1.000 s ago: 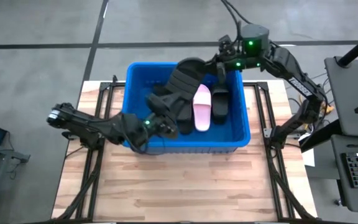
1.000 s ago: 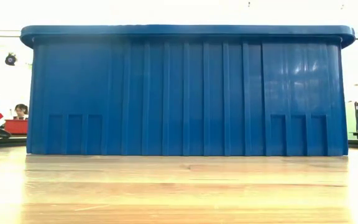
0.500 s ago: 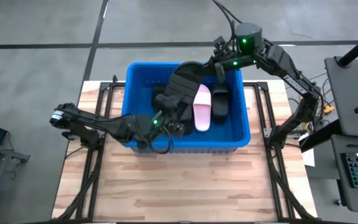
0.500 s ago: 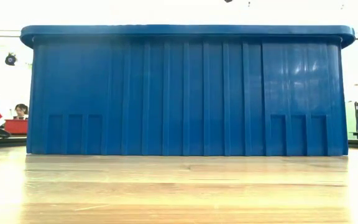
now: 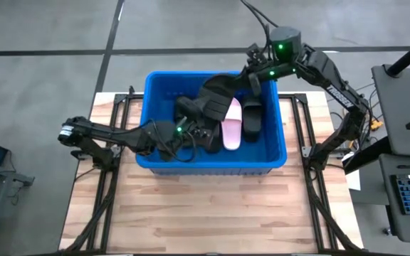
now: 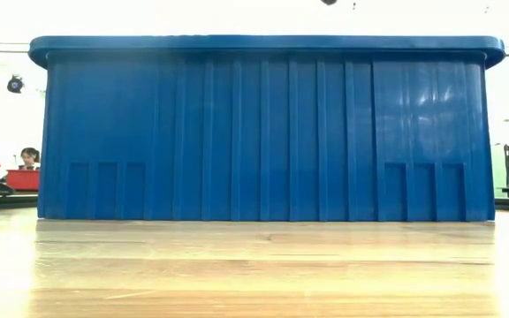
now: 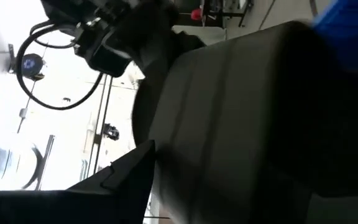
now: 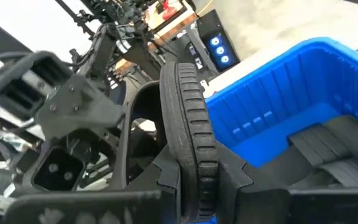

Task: Pick and place slides into bin
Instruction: Put the black slide into the bin

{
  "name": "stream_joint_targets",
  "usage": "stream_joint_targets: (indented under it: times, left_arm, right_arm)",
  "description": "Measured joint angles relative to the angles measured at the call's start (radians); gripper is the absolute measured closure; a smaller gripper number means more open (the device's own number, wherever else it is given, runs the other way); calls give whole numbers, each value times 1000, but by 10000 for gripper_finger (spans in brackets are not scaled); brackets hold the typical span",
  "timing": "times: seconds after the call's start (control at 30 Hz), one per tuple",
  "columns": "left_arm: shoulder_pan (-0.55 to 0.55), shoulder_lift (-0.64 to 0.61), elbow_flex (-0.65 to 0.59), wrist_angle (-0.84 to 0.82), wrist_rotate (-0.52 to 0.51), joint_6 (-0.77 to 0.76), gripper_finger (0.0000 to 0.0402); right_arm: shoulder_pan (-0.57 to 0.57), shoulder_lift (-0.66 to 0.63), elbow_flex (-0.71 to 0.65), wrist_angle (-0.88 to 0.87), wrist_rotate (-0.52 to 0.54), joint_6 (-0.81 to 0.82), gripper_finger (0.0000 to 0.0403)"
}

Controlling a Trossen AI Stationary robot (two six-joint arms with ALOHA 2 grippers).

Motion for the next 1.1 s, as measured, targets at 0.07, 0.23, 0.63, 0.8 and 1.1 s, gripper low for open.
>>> stream_joint_targets:
  times: [0.07,0.23,0.63,0.8,1.1]
  left_arm:
    - [2,0,1,22,3,-3,186]
    - [15,0,1,105,4,-115,266]
    - [47,-5,4,105,-58,-212,398]
    - [79,-20,-7,52,-75,-369,399]
    - [126,-21,-73,54,-97,-382,400]
  right_arm:
    - [2,0,0,0,-3,-3,363]
    - [1,0,0,2,-3,1,363]
    - [-4,-3,2,6,9,-74,311]
    - [-21,-20,2,2,94,-138,307]
    - [-25,-43,1,-14,168,-156,303]
